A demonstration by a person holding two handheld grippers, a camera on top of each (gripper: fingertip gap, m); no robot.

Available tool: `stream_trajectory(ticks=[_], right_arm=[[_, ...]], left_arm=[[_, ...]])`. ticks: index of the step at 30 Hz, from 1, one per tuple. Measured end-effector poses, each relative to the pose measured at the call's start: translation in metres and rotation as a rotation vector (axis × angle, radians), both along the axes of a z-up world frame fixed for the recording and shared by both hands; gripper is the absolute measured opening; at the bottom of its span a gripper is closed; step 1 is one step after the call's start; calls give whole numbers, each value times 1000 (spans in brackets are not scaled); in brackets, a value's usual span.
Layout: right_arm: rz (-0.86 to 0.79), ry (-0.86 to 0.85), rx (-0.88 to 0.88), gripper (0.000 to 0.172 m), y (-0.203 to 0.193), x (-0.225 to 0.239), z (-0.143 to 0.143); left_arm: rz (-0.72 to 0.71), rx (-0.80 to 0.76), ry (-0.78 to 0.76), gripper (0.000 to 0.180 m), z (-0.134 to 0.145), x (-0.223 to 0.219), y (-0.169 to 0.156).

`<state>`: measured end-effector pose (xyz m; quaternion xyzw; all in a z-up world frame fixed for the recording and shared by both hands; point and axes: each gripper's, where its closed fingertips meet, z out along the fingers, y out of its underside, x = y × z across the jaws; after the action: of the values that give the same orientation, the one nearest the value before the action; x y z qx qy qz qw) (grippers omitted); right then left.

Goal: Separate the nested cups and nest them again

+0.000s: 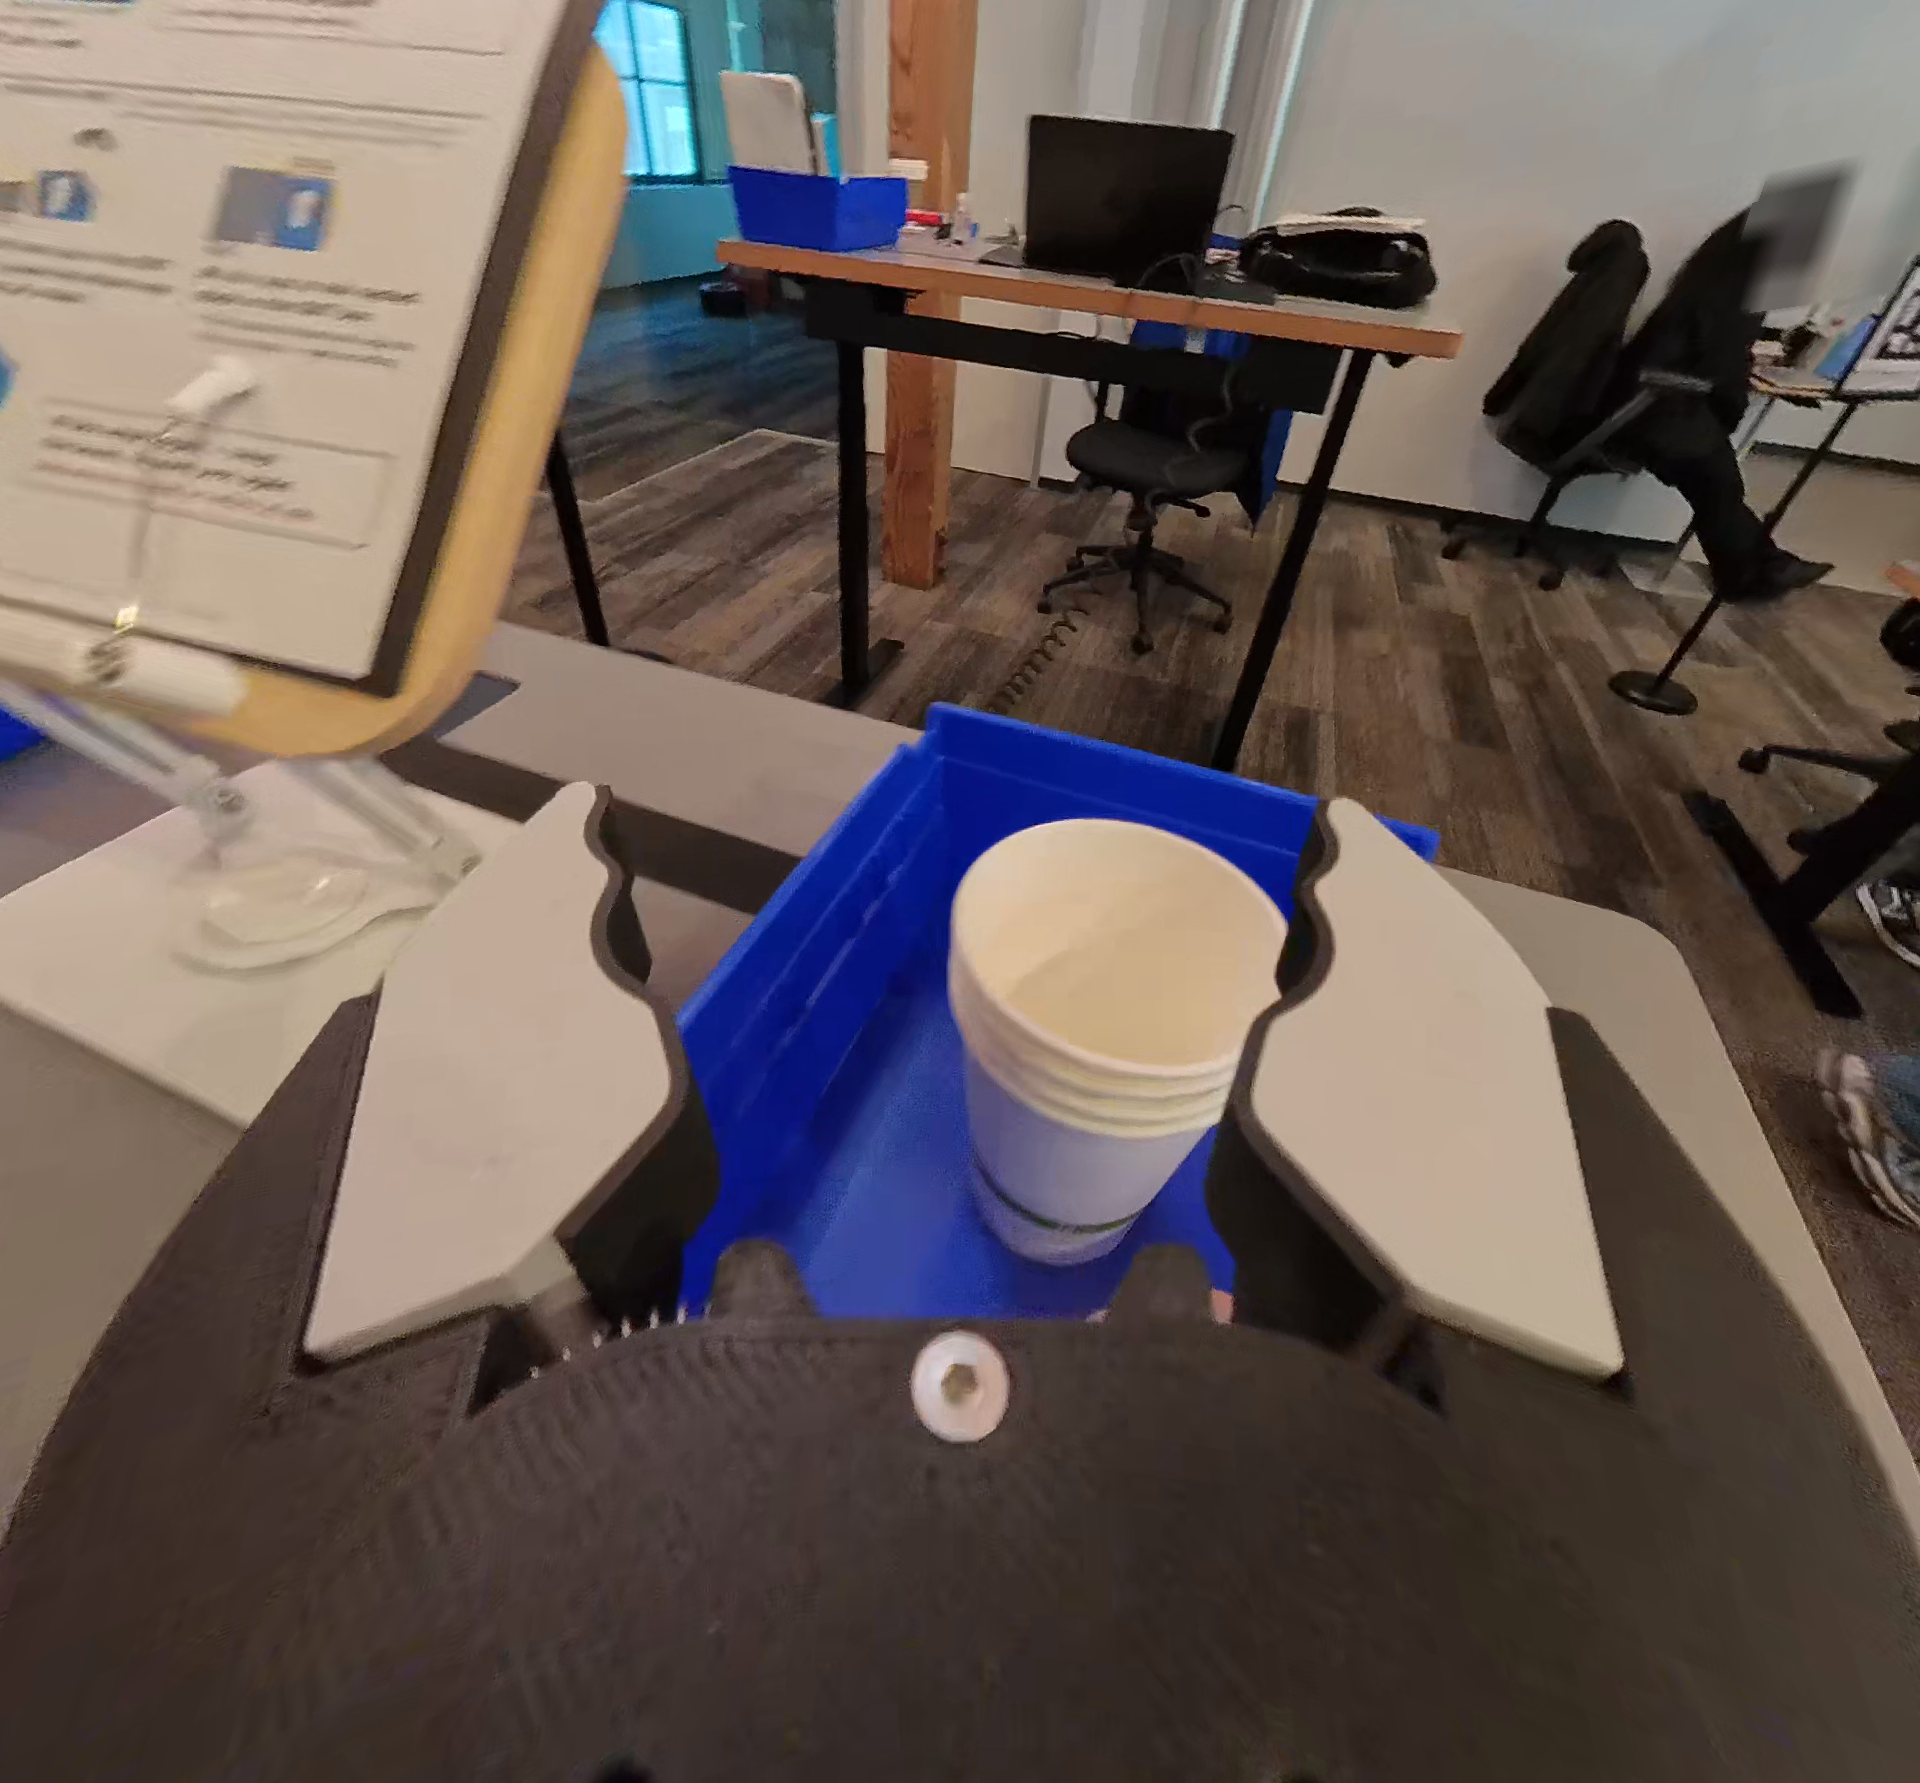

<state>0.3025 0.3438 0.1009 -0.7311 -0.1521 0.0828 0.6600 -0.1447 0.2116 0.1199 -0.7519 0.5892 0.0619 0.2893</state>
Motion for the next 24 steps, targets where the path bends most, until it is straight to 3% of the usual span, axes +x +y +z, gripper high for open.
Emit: stream_trajectory(ticks=[6,10,13,19,21,24], right_arm=[[93,-25,2,115,-48,-40,3],[138,-46,3,113,-71,-69,3],[163,-62,-16,112,-85,-91,3],[230,-73,-95,113,-98,-135,-16],[246,-84,-101,113,-103,-149,-16],[270,-107,-110,113,-107,-171,-20]], left_arm=[[270,95,43,54,-16,-99,84],[358,106,181,56,-44,-170,132],[391,83,177,54,-68,-203,163],[376,29,149,44,-110,-225,213],[372,-6,146,36,-119,-230,219],[428,-95,163,41,-139,-245,223]])
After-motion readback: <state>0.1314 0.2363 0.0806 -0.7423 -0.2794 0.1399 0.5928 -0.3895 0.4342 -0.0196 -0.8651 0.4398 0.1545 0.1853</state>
